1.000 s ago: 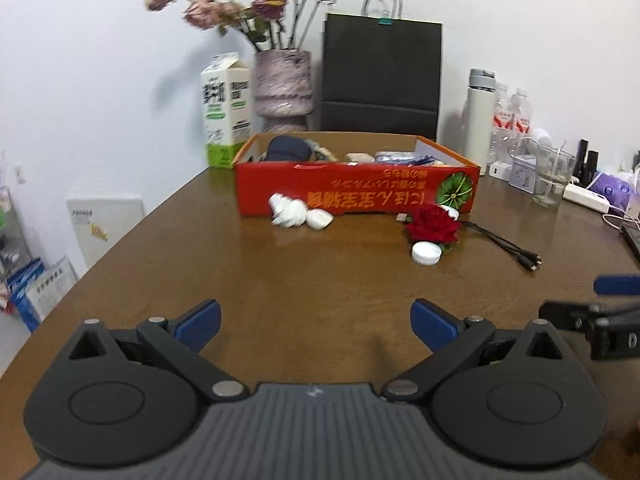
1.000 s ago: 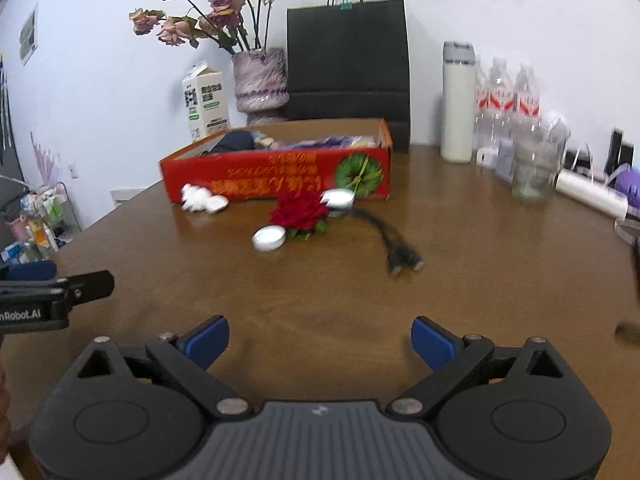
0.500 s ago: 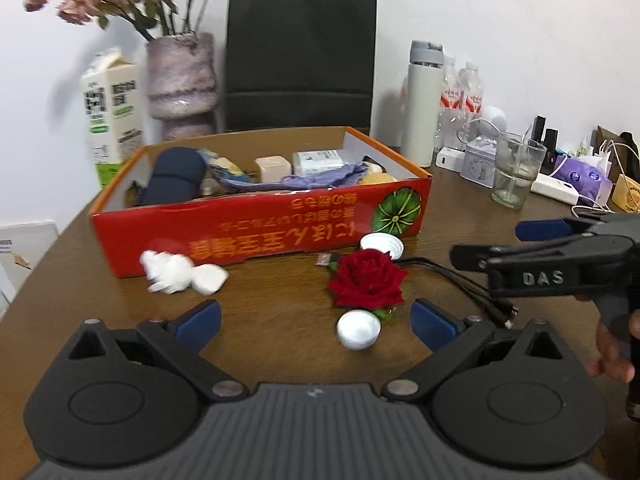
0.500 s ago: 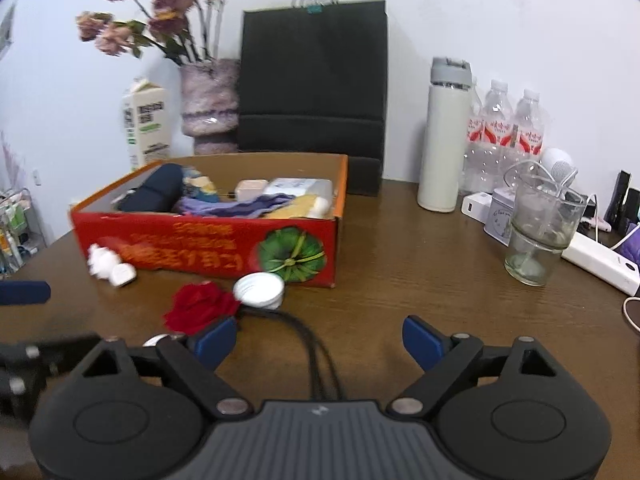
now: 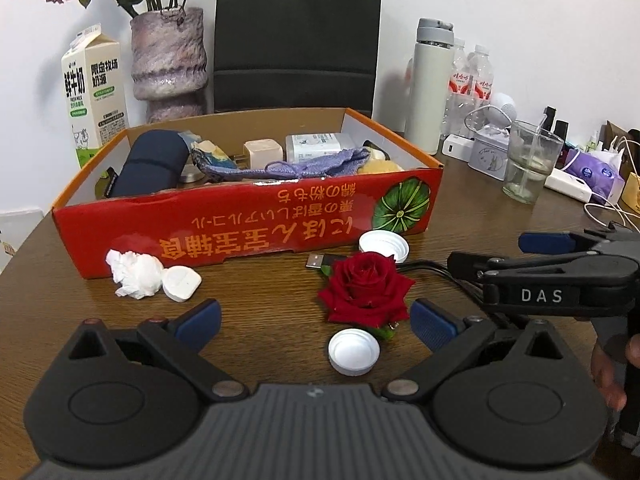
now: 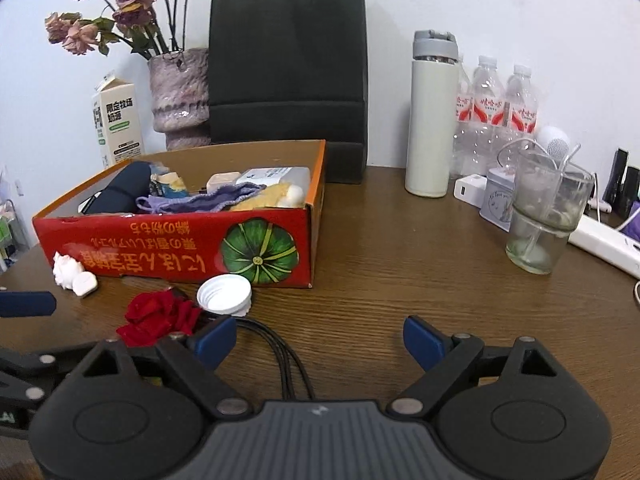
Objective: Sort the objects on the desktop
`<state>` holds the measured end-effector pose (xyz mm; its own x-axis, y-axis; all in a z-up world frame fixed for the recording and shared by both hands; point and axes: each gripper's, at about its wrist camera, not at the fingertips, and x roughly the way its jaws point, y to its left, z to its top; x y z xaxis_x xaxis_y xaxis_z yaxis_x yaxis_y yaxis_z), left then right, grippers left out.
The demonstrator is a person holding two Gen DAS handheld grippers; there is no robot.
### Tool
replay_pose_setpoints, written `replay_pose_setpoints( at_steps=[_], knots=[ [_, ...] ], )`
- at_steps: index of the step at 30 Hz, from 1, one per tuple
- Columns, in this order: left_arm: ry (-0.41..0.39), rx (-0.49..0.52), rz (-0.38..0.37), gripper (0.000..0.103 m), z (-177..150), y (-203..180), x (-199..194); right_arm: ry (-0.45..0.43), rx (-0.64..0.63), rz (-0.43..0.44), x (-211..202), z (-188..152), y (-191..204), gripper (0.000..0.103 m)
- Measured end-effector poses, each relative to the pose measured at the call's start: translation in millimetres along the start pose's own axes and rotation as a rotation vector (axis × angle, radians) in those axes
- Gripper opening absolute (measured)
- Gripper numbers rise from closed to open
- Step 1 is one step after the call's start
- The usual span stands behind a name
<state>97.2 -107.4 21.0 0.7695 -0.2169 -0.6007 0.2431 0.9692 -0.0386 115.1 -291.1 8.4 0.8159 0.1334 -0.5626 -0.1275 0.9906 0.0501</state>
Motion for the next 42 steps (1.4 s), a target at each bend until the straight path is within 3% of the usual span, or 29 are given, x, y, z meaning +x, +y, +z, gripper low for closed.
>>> replay_pose_setpoints(
  at_steps=[15, 24, 27, 29, 31, 39, 41, 42],
  knots=[
    [0.007, -0.032, 0.015, 0.099, 0, 6, 4, 0.025, 0.045, 0.005, 2, -4, -5, 0.09],
    [0.019, -0.033, 0.01, 0.091, -3, 4, 10, 0.027, 0.021, -0.002, 3, -4, -1, 0.09],
    [0.031, -0.043, 0.006, 0.065, -5, 5, 13, 0.027, 0.022, -0.002, 3, -4, -1, 0.089],
    [0.041, -0.061, -0.014, 0.036, -5, 8, 14, 0.031, 0.022, 0.0, 3, -4, -1, 0.089],
    [0.056, -0.061, -0.017, 0.016, -6, 8, 16, 0.034, 0.022, 0.004, 3, -4, -2, 0.084],
    [0.041, -0.059, -0.01, 0.018, -12, 9, 4, 0.062, 0.032, 0.019, 8, -5, -5, 0.059],
    [0.032, -0.058, -0.015, 0.043, -13, 9, -4, 0.063, 0.03, 0.019, 9, -6, -6, 0.042],
    [0.022, -0.055, -0.017, 0.049, -14, 10, -9, 0.061, 0.027, 0.018, 9, -6, -6, 0.039]
  ],
)
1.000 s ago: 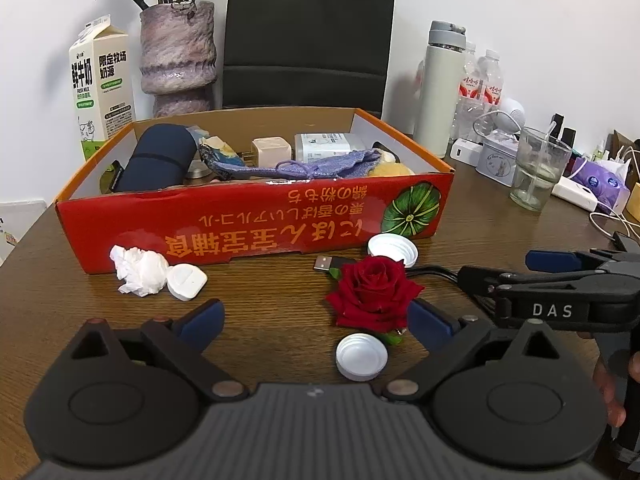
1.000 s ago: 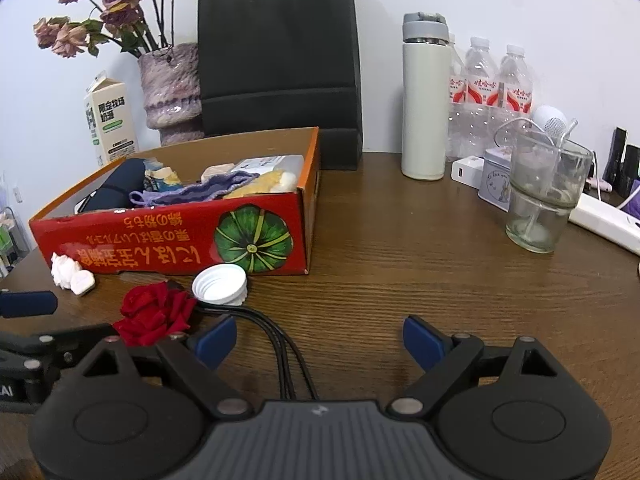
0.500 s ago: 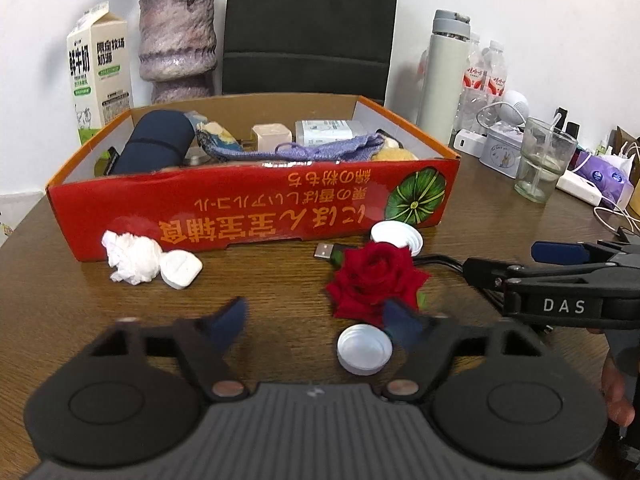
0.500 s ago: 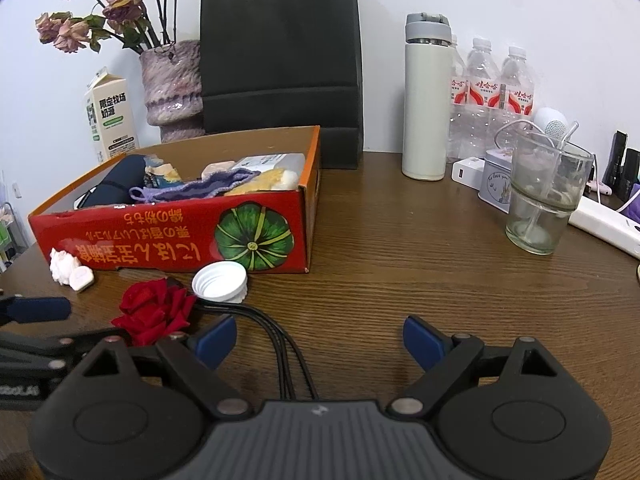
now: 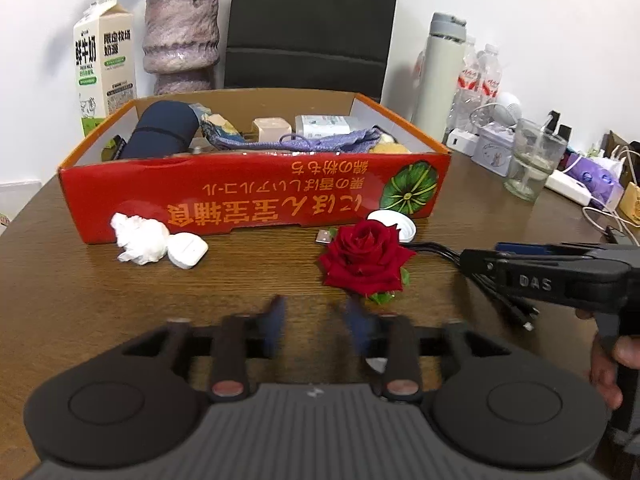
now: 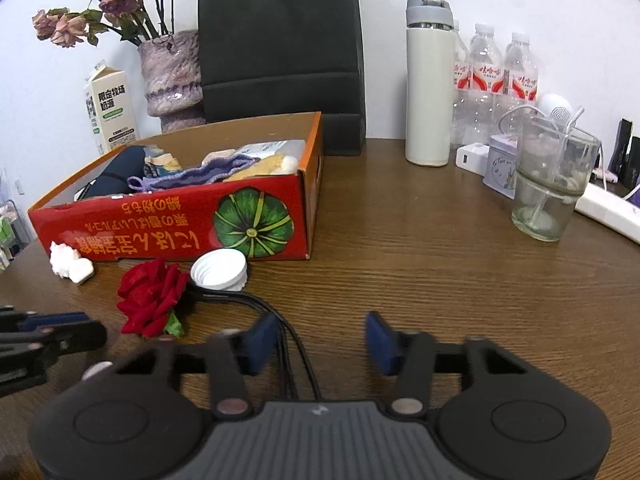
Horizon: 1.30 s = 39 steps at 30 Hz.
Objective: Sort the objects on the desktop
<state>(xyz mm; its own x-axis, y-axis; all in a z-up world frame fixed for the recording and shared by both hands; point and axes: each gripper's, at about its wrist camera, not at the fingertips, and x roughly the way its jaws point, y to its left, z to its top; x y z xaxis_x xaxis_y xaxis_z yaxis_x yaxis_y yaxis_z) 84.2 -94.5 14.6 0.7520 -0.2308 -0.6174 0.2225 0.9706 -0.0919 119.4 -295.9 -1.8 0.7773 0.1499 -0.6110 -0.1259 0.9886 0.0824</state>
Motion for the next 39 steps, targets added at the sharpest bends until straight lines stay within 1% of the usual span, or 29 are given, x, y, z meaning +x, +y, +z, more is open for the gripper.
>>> replay_pose_setpoints(
  at_steps=[2, 3, 4, 5, 6, 8, 10, 12, 13, 14, 15, 16, 17, 18, 19, 21, 23, 24, 25, 26, 29, 32, 34, 39],
  knots=[
    [-0.02, 0.017, -0.009, 0.06, -3, -2, -10, -0.001, 0.003, 0.019, 0, 0, -1, 0.021],
    [-0.026, 0.024, -0.017, 0.063, -3, -4, -14, -0.001, 0.007, 0.026, 0, 0, -2, 0.017],
    [-0.032, 0.03, -0.03, 0.07, -4, -5, -16, -0.001, 0.012, 0.033, 0, 0, -2, 0.011],
    [-0.034, 0.041, -0.048, 0.074, -4, -8, -16, -0.001, 0.02, 0.043, 0, 0, -2, 0.009],
    [-0.032, 0.052, -0.059, 0.075, -4, -12, -15, 0.0, 0.032, 0.048, 0, 1, -3, 0.008],
    [-0.025, 0.071, -0.071, 0.075, -4, -19, -11, 0.001, 0.059, 0.058, -1, 1, -7, 0.001],
    [-0.011, 0.086, -0.087, 0.075, -6, -27, -6, -0.004, 0.085, 0.056, -2, 1, -12, 0.001],
    [0.005, 0.11, -0.093, 0.07, -9, -36, -3, -0.016, 0.102, 0.052, -5, 1, -16, 0.001],
    [0.006, 0.125, -0.097, 0.051, -11, -39, -3, -0.024, 0.105, 0.051, -6, 1, -17, 0.001],
    [0.006, 0.135, -0.101, 0.028, -13, -41, -3, -0.033, 0.104, 0.053, -7, 1, -18, 0.007],
    [0.011, 0.133, -0.109, 0.029, -15, -41, -3, -0.041, 0.103, 0.055, -8, 2, -17, 0.01],
    [0.011, 0.123, -0.12, 0.028, -16, -39, -4, -0.045, 0.098, 0.054, -7, 2, -16, 0.015],
    [0.01, 0.119, -0.124, 0.028, -18, -37, -5, -0.041, 0.082, 0.053, -7, 2, -14, 0.024],
    [0.007, 0.117, -0.122, 0.028, -19, -36, -7, -0.036, 0.066, 0.054, -5, 1, -11, 0.031],
    [-0.001, 0.111, -0.116, 0.028, -20, -34, -10, -0.029, 0.047, 0.053, -3, 1, -7, 0.042],
    [-0.018, 0.093, -0.097, 0.028, -20, -29, -17, -0.026, 0.003, 0.037, -2, 1, 0, 0.043],
    [-0.043, 0.068, -0.081, 0.028, -20, -22, -28, -0.022, -0.03, 0.019, -1, 1, 5, 0.041],
    [-0.055, 0.053, -0.072, 0.028, -19, -18, -34, -0.01, -0.037, 0.016, 0, 1, 6, 0.034],
    [-0.067, 0.038, -0.064, 0.028, -19, -13, -40, -0.002, -0.045, 0.015, 1, 0, 7, 0.015],
    [-0.075, 0.021, -0.058, 0.028, -18, -9, -46, -0.003, -0.058, 0.014, 1, -1, 9, 0.01],
    [-0.088, -0.019, -0.045, 0.028, -19, 3, -62, 0.004, -0.083, 0.011, -4, -3, 13, 0.006],
    [-0.105, -0.03, -0.028, 0.028, -24, 12, -80, 0.011, -0.057, 0.005, -15, -9, 15, 0.006],
    [-0.114, -0.036, -0.022, 0.028, -28, 18, -91, -0.001, -0.052, 0.0, -27, -15, 18, 0.0],
    [-0.123, -0.06, 0.0, 0.028, -41, 31, -114, -0.079, -0.009, -0.019, -78, -43, 20, 0.0]
  ],
)
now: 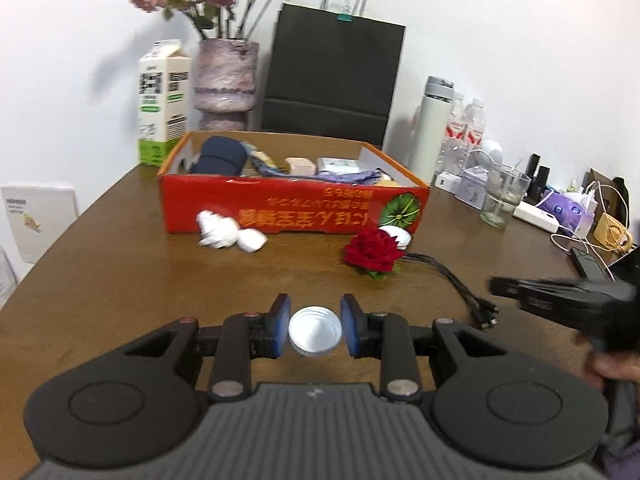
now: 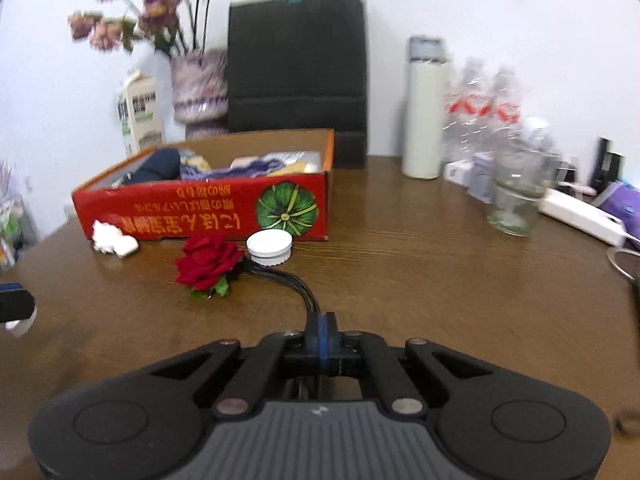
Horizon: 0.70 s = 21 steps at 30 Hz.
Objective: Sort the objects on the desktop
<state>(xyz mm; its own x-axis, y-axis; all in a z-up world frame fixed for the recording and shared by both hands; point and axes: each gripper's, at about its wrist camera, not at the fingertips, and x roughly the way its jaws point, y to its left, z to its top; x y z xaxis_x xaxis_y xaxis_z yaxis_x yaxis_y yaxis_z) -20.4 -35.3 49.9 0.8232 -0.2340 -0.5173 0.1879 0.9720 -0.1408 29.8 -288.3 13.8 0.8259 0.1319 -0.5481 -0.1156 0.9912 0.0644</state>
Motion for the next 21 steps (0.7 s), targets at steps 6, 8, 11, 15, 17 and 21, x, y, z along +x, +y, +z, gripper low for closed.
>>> replay_pose_setpoints(
  at_steps=[6, 8, 11, 15, 17, 21],
  knots=[
    [-0.013, -0.022, 0.001, 0.028, -15, 8, -27, -0.084, 0.113, 0.0, -63, -31, -7, 0.0],
    [-0.024, -0.021, -0.001, 0.028, -20, 7, -38, -0.104, 0.109, -0.008, -80, -37, -5, 0.0],
    [-0.041, -0.007, 0.001, 0.028, -30, 6, -54, -0.11, 0.069, -0.005, -100, -46, 4, 0.0],
    [-0.047, 0.001, 0.014, 0.028, -37, 9, -63, -0.105, 0.053, 0.0, -109, -53, 13, 0.0],
    [-0.045, -0.006, 0.021, 0.028, -39, 13, -62, -0.087, 0.043, 0.006, -106, -54, 16, 0.008],
    [-0.03, -0.025, 0.033, 0.028, -42, 21, -53, -0.076, 0.053, 0.028, -98, -56, 21, 0.03]
  ],
)
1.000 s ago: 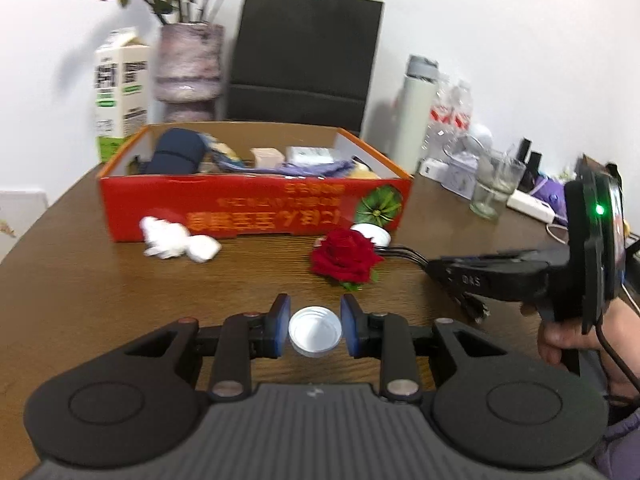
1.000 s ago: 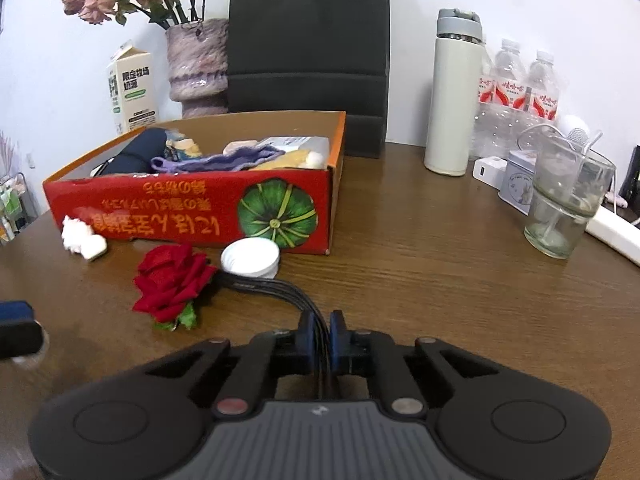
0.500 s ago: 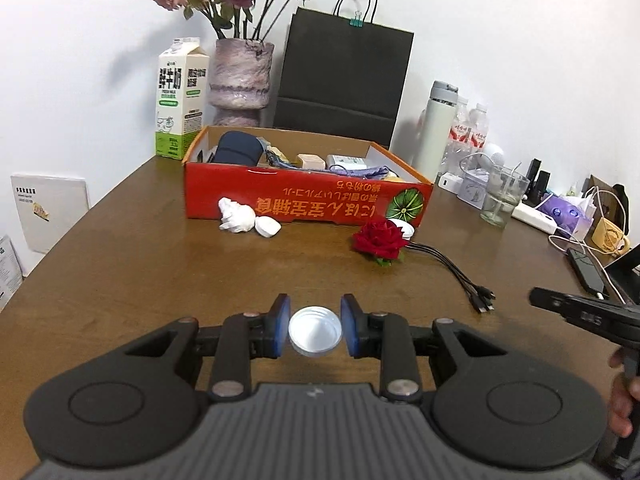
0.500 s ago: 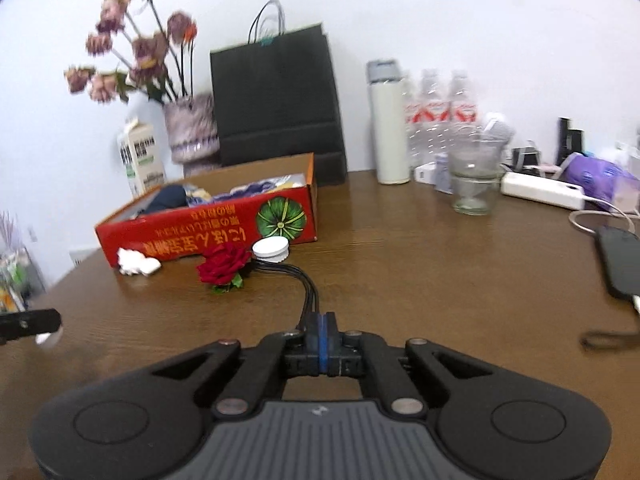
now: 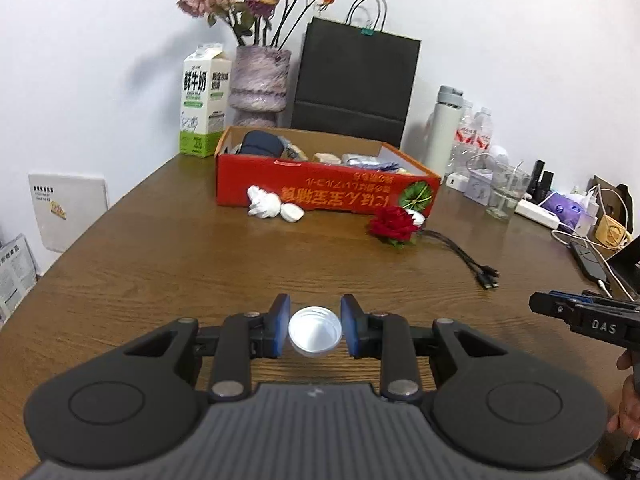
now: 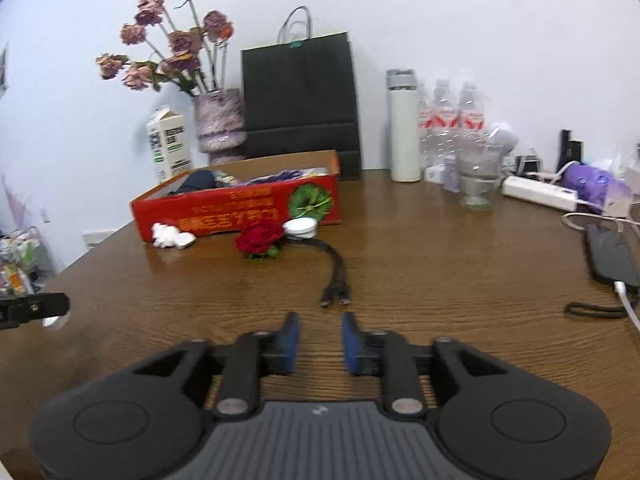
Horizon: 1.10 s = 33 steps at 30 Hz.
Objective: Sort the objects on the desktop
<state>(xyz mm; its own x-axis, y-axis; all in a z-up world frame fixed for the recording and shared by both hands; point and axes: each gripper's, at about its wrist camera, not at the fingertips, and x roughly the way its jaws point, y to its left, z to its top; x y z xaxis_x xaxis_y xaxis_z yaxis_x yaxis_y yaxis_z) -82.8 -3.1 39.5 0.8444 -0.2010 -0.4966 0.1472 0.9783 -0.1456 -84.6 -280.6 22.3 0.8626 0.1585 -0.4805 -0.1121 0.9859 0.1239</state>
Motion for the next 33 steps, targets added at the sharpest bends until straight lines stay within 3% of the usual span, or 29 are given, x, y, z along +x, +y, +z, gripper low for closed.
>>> replay_pose_setpoints(
  at_steps=[2, 4, 10, 16, 21, 22, 23, 27, 29, 33],
  knots=[
    [0.012, -0.002, 0.007, 0.028, -1, 2, 6, 0.002, 0.001, 0.026, 4, 0, 2, 0.038],
    [0.018, -0.009, 0.001, 0.028, 1, 5, 12, 0.0, -0.001, 0.039, 8, 2, 4, 0.039],
    [0.002, 0.009, -0.008, 0.028, 25, 9, 38, -0.017, -0.002, 0.076, 40, 31, 12, 0.065],
    [-0.027, 0.03, -0.024, 0.028, 64, 13, 74, -0.014, -0.072, 0.146, 110, 73, 44, 0.067],
    [-0.034, 0.049, -0.033, 0.028, 88, 14, 102, 0.058, -0.14, 0.08, 182, 89, 60, 0.061],
    [-0.031, 0.048, -0.032, 0.028, 91, 15, 107, 0.092, -0.148, 0.072, 191, 89, 61, 0.044],
    [-0.029, 0.049, -0.034, 0.028, 93, 17, 112, 0.123, -0.156, 0.069, 197, 87, 63, 0.038],
    [-0.017, 0.046, -0.061, 0.028, 107, 24, 130, 0.123, -0.193, 0.121, 185, 84, 67, 0.03],
    [-0.008, 0.016, -0.131, 0.028, 122, 32, 136, 0.084, -0.18, 0.139, 169, 92, 66, 0.029],
    [-0.031, 0.002, -0.217, 0.028, 164, 40, 152, -0.021, -0.034, 0.263, 143, 133, 47, 0.029]
  ],
)
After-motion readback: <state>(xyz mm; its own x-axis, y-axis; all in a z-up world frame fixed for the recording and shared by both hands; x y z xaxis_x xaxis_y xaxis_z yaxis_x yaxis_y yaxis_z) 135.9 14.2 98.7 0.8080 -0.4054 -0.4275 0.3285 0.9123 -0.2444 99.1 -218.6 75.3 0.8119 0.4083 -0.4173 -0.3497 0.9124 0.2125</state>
